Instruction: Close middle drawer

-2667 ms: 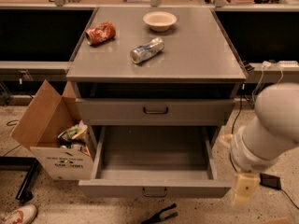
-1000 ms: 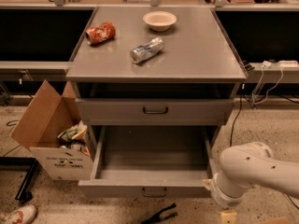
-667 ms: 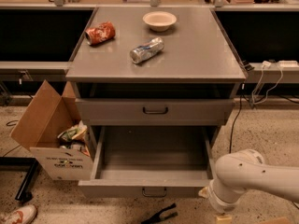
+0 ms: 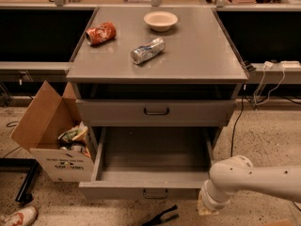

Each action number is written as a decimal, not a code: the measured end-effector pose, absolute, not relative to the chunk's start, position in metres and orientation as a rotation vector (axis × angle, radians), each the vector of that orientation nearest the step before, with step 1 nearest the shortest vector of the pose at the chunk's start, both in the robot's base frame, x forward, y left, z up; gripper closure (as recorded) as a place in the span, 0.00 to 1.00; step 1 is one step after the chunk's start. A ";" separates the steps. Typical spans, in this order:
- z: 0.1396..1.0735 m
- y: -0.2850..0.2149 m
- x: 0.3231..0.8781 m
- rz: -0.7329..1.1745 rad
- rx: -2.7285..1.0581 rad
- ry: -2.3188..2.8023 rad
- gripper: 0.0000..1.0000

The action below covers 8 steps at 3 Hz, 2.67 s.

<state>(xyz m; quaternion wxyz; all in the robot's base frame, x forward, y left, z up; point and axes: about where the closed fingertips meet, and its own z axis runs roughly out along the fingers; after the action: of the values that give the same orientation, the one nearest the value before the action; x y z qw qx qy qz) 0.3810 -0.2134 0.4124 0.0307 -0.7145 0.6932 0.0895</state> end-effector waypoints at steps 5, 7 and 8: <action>0.401 -0.211 0.411 0.313 -1.952 2.103 1.00; 0.401 -0.200 0.426 0.344 -1.874 2.067 0.77; 0.401 -0.200 0.426 0.344 -1.874 2.067 0.54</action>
Offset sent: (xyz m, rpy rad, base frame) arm 0.0036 0.0019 -0.0041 0.0065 -0.0105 -0.0119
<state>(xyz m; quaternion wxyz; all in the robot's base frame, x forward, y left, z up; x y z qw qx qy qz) 0.4258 -0.2005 0.4011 0.1644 -0.6576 0.7252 0.1208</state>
